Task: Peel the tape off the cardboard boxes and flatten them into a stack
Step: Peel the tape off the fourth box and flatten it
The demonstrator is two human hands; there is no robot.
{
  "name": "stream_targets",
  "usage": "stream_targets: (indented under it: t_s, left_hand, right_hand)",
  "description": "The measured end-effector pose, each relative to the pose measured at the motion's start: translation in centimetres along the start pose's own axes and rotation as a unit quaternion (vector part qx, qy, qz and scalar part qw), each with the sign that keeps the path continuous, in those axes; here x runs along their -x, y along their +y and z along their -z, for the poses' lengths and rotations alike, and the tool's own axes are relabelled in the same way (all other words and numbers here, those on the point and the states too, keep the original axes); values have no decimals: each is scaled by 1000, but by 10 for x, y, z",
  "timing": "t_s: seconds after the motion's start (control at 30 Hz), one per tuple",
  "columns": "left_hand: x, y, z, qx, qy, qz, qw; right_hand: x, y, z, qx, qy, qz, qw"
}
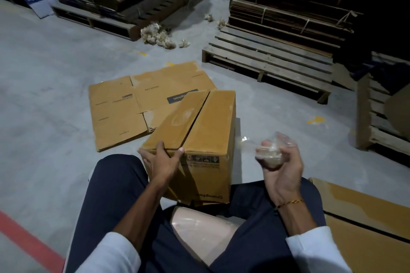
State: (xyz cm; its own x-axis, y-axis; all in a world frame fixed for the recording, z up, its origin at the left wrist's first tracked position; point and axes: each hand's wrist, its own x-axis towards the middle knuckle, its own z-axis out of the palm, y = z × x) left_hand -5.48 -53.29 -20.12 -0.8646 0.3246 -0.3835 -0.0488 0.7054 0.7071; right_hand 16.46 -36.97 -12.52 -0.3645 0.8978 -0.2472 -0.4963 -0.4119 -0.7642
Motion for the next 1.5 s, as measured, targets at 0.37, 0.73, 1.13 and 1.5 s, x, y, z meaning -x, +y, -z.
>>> stream_targets:
  t_s: [0.37, 0.73, 1.13, 1.5]
  left_hand:
    - [52, 51, 0, 40, -284, -130, 949]
    - [85, 68, -11, 235, -155, -121, 952]
    - [82, 52, 0, 112, -281, -186, 935]
    - [68, 58, 5, 292, -189, 100, 932]
  right_hand:
    - [9, 8, -8, 60, -104, -76, 990]
    - [8, 37, 6, 521, -145, 137, 830]
    - [35, 60, 2, 609, -321, 177, 703]
    - [58, 72, -17, 536, -254, 125, 796]
